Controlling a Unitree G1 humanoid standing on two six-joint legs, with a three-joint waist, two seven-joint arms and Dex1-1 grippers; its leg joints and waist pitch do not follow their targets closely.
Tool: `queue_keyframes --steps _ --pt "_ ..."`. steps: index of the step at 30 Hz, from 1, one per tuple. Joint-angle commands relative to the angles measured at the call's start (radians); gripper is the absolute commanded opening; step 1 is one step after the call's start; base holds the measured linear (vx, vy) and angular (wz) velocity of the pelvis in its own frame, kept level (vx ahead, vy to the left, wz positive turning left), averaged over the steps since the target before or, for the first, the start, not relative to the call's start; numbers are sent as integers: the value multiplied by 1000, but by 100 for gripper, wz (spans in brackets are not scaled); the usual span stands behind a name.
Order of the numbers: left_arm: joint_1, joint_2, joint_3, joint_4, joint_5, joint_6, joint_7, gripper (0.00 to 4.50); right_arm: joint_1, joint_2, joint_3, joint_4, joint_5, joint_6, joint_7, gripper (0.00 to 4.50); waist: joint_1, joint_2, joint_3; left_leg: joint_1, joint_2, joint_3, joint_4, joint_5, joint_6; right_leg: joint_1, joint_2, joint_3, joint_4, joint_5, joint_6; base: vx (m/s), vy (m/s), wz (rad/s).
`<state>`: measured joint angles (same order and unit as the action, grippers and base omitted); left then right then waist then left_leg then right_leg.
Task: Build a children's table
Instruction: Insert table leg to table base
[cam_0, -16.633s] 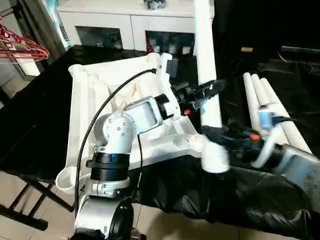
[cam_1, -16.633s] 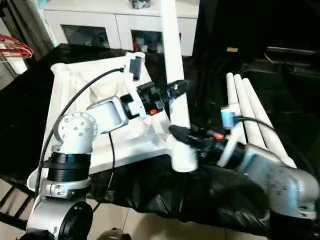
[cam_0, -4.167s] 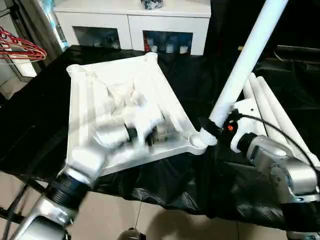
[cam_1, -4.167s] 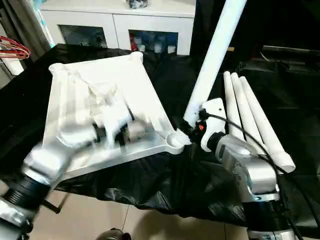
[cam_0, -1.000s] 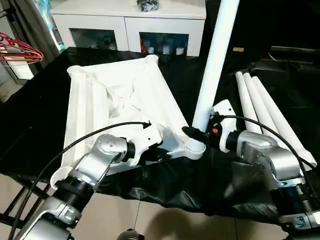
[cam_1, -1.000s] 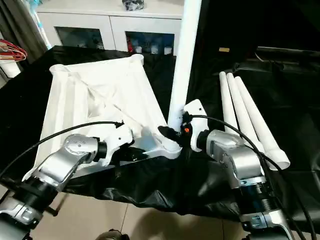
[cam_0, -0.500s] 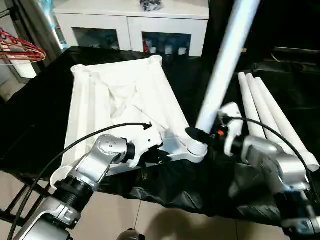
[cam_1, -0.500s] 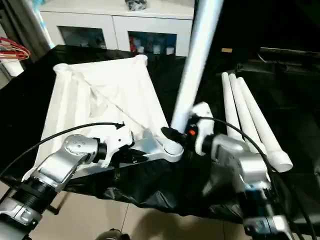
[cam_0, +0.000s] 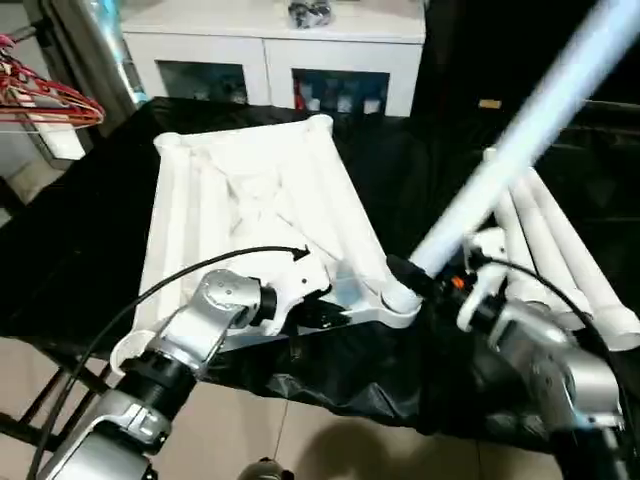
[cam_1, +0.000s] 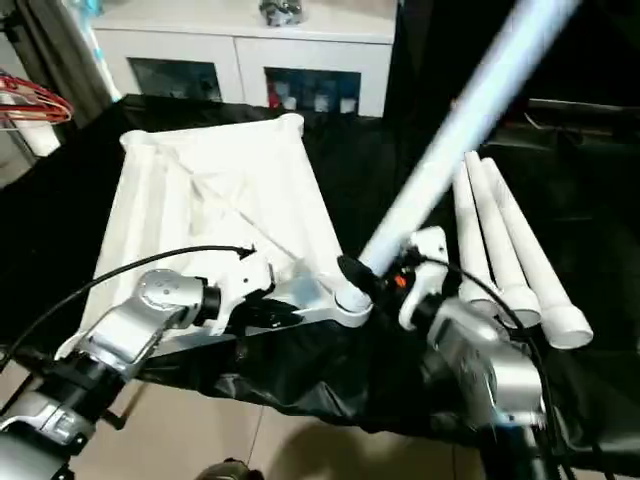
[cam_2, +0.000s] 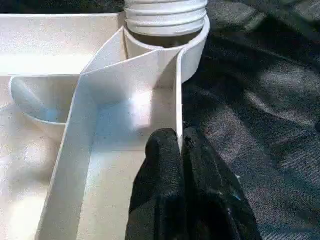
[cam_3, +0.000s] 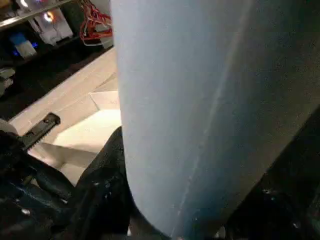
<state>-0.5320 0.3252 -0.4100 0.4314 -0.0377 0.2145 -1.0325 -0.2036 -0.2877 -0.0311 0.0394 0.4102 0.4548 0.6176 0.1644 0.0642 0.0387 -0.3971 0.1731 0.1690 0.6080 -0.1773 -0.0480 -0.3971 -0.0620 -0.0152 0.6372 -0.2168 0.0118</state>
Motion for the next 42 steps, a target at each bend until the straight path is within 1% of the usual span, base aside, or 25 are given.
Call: queue_keyframes --steps 1,4,6,8,10,11,12,14,15,17,19,21,22,23,24,25,28,30,31,32,33,34,36,38,42 --pt "-27 4 12 27 24 -2 28 0 48 -24 48 -9 -71 19 -12 191 -8 -9 -55 26 48 -20 -82 -240 -28 31 -74 34 -87 -160 -168 0 0 0" --pt "-31 0 14 37 26 -8 31 0 55 -28 62 -26 -85 14 -19 191 -5 -6 -56 25 48 -20 -82 -236 -24 29 -74 35 -88 -168 -162 0 0 0" --pt "-32 -3 15 43 27 -12 33 0 56 -32 71 -32 -93 10 -25 191 -6 -8 -54 25 49 -21 -85 -252 -26 29 -75 35 -91 -199 -157 0 0 0" --pt "-32 -5 15 47 27 -15 32 0 51 -34 88 -35 -107 4 -32 191 -6 -7 -53 28 50 -22 -87 -271 -31 26 -75 36 -95 -228 -151 0 0 0" --pt "-32 -7 16 48 30 -17 35 0 45 -42 104 -36 -120 3 -29 191 -8 -14 -51 27 50 -21 -90 -279 -32 26 -76 36 -96 -250 -144 0 0 0" --pt "-31 -7 16 47 29 -18 34 0 42 -43 110 -35 -125 2 -27 191 -8 -11 -51 29 51 -22 -91 -289 -34 25 -77 36 -98 -269 -140 0 0 0" --pt "-29 -7 16 46 29 -18 33 0 40 -44 113 -33 -127 1 -25 191 -9 -18 -50 29 51 -21 -92 -291 -32 26 -77 37 -100 -276 -139 0 0 0" --pt "-25 -8 15 43 29 -18 32 0 34 -50 122 -29 -134 4 -12 191 -10 -20 -48 31 52 -21 -96 -295 -32 26 -79 37 -102 -295 -135 0 0 0" --pt "-23 -8 13 39 28 -18 27 0 31 -54 128 -26 -136 5 -4 191 -10 -20 -48 31 52 -22 -96 -291 -32 27 -79 38 -102 -297 -134 0 0 0" --pt "-17 -3 9 28 25 -18 12 0 21 -63 145 -16 -139 7 20 191 -11 -19 -49 31 52 -21 -96 -284 -31 28 -79 38 -101 -278 -136 0 0 0" --pt "-15 -1 6 22 25 -21 0 0 14 -72 157 -7 -141 5 40 191 -12 -25 -47 29 51 -20 -96 -273 -25 28 -78 38 -101 -268 -136 0 0 0" --pt "-12 3 0 12 25 -23 -17 0 3 -83 171 7 -143 2 66 191 -13 -29 -44 29 51 -19 -96 -270 -20 28 -80 39 -104 -279 -135 0 0 0" --pt "-11 12 -11 -4 28 -21 -41 0 -16 -95 187 35 -159 -11 85 191 -14 -33 -40 28 51 -19 -97 -274 -17 26 -80 39 -105 -289 -135 0 0 0" --pt "-11 15 -13 -7 29 -20 -47 0 -21 -98 190 43 -164 -15 89 191 -16 -29 -42 29 52 -20 -98 -272 -19 27 -80 38 -104 -289 -135 0 0 0" --pt "-11 15 -13 -7 29 -20 -47 0 -21 -98 190 43 -164 -15 89 191 -18 -28 -42 29 52 -20 -98 -275 -20 26 -80 39 -104 -287 -136 0 0 0" --pt "-9 23 -23 -25 28 -20 -69 0 -30 -105 198 52 -161 -19 115 191 -22 -34 -37 29 53 -21 -102 -284 -22 25 -79 38 -104 -274 -140 0 0 0" --pt "-14 35 -37 -45 28 -27 -106 0 -40 -114 206 62 -143 -20 172 191 -27 -35 -36 32 55 -21 -104 -289 -20 26 -77 37 -102 -239 -151 0 0 0" --pt "-19 41 -44 -50 29 -31 -124 0 -42 -123 211 69 -127 -22 216 191 -28 -36 -37 32 54 -20 -103 -275 -13 29 -76 36 -100 -195 -165 0 0 0" --pt "-22 45 -50 -54 29 -35 -138 0 -41 -133 221 74 -130 -34 241 191 -29 -40 -28 30 55 -19 -106 -267 -8 28 -75 36 -101 -171 -169 0 0 0" --pt "-23 49 -53 -58 30 -38 -149 0 -41 -141 229 80 -132 -44 260 191 -28 -40 -32 32 55 -19 -105 -259 -2 32 -77 34 -99 -149 -176 0 0 0" --pt "-27 54 -58 -60 32 -42 -162 0 -43 -148 236 89 -135 -59 281 191 -29 -40 -30 31 55 -18 -105 -248 3 33 -76 34 -98 -130 -182 0 0 0" --pt "-32 61 -65 -62 33 -52 -184 0 -47 -155 245 103 -138 -79 312 191 -29 -40 -31 32 56 -17 -104 -238 9 34 -77 33 -97 -108 -191 0 0 0" --pt "-35 65 -68 -61 35 -54 -193 0 -50 -159 248 110 -135 -88 335 191 -30 -42 -30 32 55 -16 -103 -217 18 37 -76 32 -95 -75 -202 0 0 0" --pt "-38 70 -71 -58 37 -57 -200 0 -53 -161 250 116 -133 -95 353 191 -29 -43 -29 32 55 -15 -103 -213 25 38 -76 32 -96 -69 -209 0 0 0" --pt "-54 90 -75 -40 43 -79 -237 0 -68 -173 267 134 -147 -130 411 191 -30 -43 -25 34 58 -16 -108 -237 21 38 -78 32 -100 -112 -214 0 0 0"
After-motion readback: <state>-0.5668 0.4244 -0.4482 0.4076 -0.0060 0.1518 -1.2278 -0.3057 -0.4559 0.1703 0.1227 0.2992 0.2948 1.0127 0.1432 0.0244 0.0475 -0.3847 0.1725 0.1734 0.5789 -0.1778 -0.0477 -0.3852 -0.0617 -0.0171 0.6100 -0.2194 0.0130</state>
